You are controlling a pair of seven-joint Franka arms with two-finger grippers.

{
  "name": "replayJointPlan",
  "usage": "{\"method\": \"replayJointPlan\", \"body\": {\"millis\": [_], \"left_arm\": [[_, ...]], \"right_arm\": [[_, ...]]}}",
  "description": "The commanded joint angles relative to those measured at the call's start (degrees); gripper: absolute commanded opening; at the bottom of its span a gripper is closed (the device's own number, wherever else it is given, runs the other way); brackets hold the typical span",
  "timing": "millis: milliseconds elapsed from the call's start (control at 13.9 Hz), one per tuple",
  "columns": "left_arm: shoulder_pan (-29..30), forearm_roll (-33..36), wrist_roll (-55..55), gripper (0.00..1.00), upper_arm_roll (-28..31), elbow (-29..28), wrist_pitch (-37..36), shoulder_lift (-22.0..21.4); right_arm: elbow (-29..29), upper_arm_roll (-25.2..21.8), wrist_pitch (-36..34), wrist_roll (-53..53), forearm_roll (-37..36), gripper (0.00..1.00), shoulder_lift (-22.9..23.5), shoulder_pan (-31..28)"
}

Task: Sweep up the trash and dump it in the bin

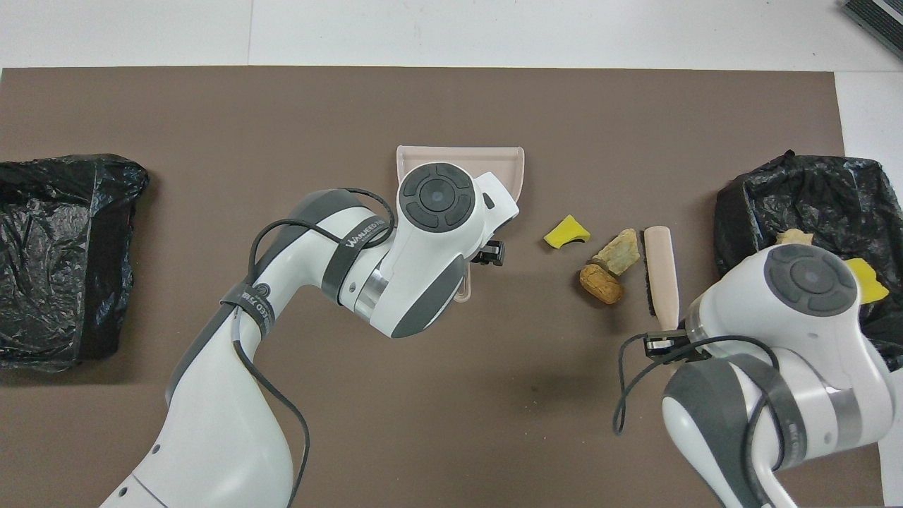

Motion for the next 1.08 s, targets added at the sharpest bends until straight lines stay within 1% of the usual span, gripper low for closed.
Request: {"method": "replayJointPlan", "body": {"millis": [0,72,144,288,360,432,504,719,863,1007], "left_arm": [[-1.1,0.2,-0.6,1.00,0.8,-2.9,2.6,-0.5],[-1.1,0.1,-0.6,1.00,0.7,-3.0,2.6,-0.6],[-1.1,0.1,-0.6,0.95,0.7,-3.1,2.3,-0.6],[-1.2,0.0,-0.6,0.66,0.7,-3.4,1.9,-0.7],[-1.2,-0.3,-0.6,0.42,0.6,-3.4,1.6,-0.7],[-1.2,-0.8,-0.6,0.04,0.6,-3.4,0.6,-0.9],[-0.9,-0.8,-0.3,0.00,0.6,-3.4,-0.4,-0.9],[0.2,0.0,2.7,0.00,0.8,-3.4,-1.4,-2.4],[1.5,0.1,10.5,0.00,1.2,-3.5,-3.4,-4.5],[5.1,0.1,20.5,0.00,1.2,-3.6,-6.5,-7.0]], "right_arm": [[0.4,0.7,3.9,-3.2,-3.2,0.00,2.7,-2.8],[0.4,0.7,4.9,-4.4,-3.3,0.00,3.6,-4.1],[0.4,0.7,6.0,-6.0,-3.3,0.00,4.8,-4.6],[0.4,0.8,7.7,-7.2,-3.3,0.00,5.9,-5.5],[0.4,0.9,7.7,-7.3,-3.2,0.00,5.9,-5.4],[0.4,0.9,7.7,-7.3,-3.1,0.00,5.9,-5.2],[0.4,0.9,7.7,-7.3,-2.9,0.00,5.9,-5.0],[0.5,1.0,7.7,-7.6,-2.6,0.00,5.9,-5.0],[0.4,1.0,7.7,-7.6,-2.4,0.00,5.9,-4.7],[0.1,0.9,8.0,-7.7,-2.4,0.00,6.9,-5.1]]}}
